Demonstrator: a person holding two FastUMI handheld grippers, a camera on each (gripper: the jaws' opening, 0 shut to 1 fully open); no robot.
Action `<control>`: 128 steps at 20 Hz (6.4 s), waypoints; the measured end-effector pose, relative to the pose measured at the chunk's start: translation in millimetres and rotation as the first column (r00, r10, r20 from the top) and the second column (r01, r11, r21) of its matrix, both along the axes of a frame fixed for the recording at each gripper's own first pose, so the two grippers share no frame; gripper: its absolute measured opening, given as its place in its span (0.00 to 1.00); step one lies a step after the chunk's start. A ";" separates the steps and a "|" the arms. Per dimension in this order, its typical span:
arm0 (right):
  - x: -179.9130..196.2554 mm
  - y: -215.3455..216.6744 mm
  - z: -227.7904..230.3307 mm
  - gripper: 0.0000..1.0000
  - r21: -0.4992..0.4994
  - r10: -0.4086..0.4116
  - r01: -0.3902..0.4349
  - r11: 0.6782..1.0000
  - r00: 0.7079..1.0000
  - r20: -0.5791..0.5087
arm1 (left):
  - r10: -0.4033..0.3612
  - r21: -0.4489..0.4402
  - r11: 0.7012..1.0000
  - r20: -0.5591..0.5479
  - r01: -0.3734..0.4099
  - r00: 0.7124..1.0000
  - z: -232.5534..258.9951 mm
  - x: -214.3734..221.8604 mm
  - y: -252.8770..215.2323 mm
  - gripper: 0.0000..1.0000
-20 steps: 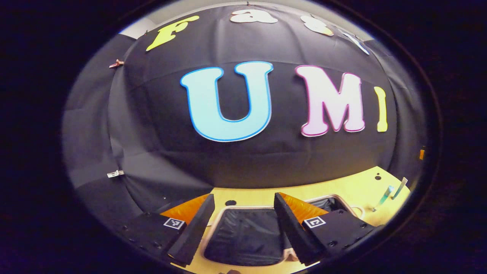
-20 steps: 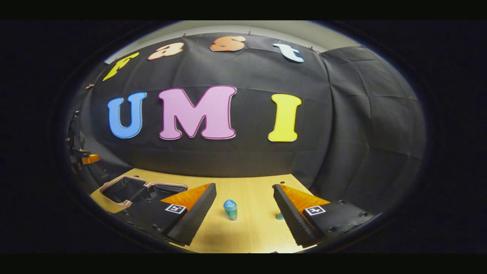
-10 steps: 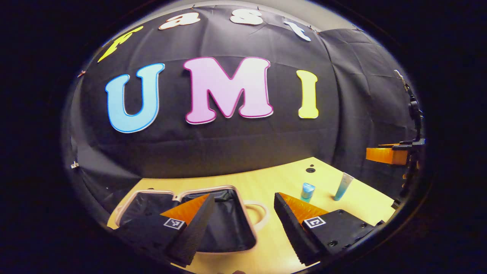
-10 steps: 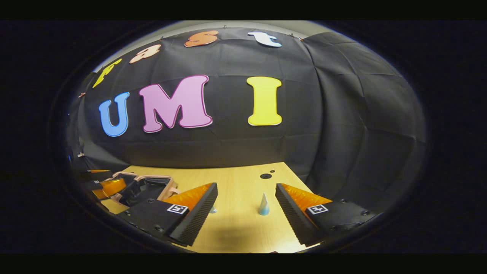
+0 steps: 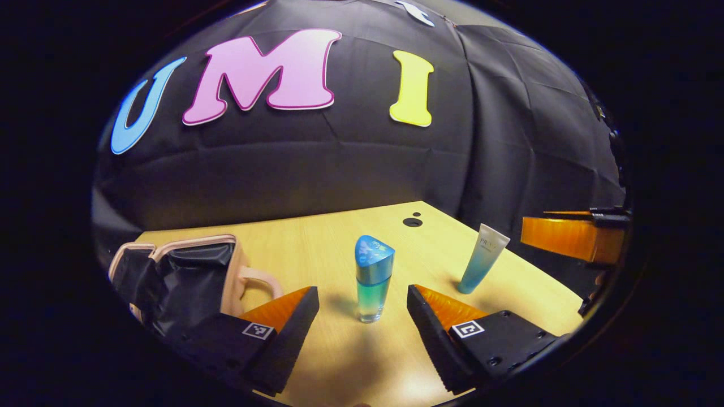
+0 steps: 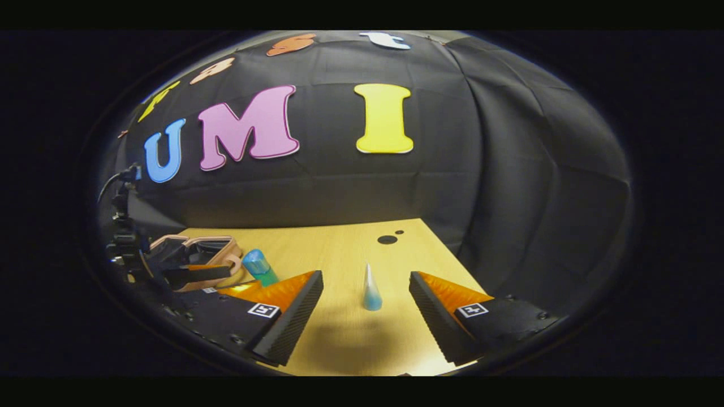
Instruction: First open the suitcase, pack the skin care products into it, and then close the suitcase.
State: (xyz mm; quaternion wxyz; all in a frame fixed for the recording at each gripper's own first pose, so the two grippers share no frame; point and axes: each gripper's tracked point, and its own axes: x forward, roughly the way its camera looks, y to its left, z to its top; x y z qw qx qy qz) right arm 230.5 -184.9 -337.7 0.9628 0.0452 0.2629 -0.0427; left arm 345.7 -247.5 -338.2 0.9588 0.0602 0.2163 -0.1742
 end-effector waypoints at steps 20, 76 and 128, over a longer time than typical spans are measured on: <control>53.3 -1.9 -135.6 0.84 0.027 -0.073 0.078 0.997 0.984 -0.162 | 0.069 -0.022 0.997 -0.097 -0.072 0.993 -63.2 25.1 -6.7 0.46; 42.4 354.2 22.3 0.33 0.097 0.330 -0.322 0.942 0.941 -0.079 | 0.305 0.022 0.942 -0.478 -0.336 0.824 -48.4 11.5 327.3 0.43; -64.0 277.0 12.1 0.98 -0.025 0.130 -0.154 0.988 0.901 -0.414 | 0.520 -0.500 0.261 -0.648 -0.826 0.557 -11.8 53.3 677.3 0.38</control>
